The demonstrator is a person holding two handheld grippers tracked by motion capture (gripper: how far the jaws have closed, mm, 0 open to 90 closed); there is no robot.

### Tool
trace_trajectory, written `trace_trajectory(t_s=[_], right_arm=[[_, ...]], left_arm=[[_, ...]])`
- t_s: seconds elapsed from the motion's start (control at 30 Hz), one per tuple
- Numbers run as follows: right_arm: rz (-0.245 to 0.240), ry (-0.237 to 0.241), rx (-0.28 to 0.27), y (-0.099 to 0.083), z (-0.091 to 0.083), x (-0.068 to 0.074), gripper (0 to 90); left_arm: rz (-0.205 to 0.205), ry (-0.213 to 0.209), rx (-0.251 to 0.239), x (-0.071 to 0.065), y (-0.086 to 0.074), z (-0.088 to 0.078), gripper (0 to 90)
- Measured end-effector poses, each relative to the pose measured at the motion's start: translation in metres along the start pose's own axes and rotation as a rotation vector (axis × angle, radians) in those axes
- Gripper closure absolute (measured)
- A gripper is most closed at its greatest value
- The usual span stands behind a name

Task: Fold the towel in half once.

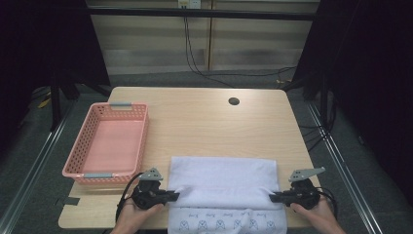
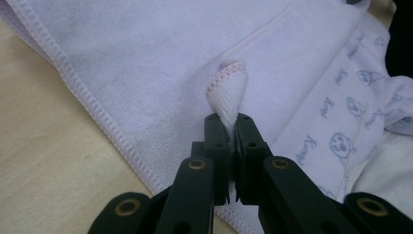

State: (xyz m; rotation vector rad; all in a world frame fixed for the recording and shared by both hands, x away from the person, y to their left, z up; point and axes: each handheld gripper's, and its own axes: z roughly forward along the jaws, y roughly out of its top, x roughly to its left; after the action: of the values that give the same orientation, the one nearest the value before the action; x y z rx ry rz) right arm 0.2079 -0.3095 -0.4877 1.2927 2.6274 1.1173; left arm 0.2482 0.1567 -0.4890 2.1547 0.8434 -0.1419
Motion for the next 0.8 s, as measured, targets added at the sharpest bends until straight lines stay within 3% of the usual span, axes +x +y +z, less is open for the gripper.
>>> trace_trajectory(t_s=[0.1,0.13,0.23,0.37,0.5,0.53,0.8], right_arm=[[0.010,0.008,0.008,-0.001,0.003,-0.001,87.1],[0.018,0.017,0.005,-0.002,0.004,-0.003,87.3],[0.017,0.012,0.007,-0.002,0.004,-0.003,87.5],[0.004,-0.013,-0.003,0.001,0.005,-0.006,87.6],[0.011,-0.035,-0.012,0.008,0.008,-0.017,87.6],[0.017,-0.046,-0.018,0.013,0.010,-0.023,87.7],[0.052,-0.060,-0.039,0.026,0.014,-0.045,87.6]], left_arm=[[0.017,0.001,0.017,-0.001,-0.002,0.004,86.4],[0.038,0.025,0.036,0.000,-0.001,0.007,86.5],[0.021,0.026,0.031,0.003,0.001,0.009,87.0],[0.037,0.075,0.025,0.005,0.007,0.012,87.3],[0.034,0.116,0.026,0.014,0.022,0.020,87.4],[0.030,0.138,0.019,0.022,0.031,0.024,87.4],[0.007,0.157,0.005,0.040,0.051,0.036,87.5]])
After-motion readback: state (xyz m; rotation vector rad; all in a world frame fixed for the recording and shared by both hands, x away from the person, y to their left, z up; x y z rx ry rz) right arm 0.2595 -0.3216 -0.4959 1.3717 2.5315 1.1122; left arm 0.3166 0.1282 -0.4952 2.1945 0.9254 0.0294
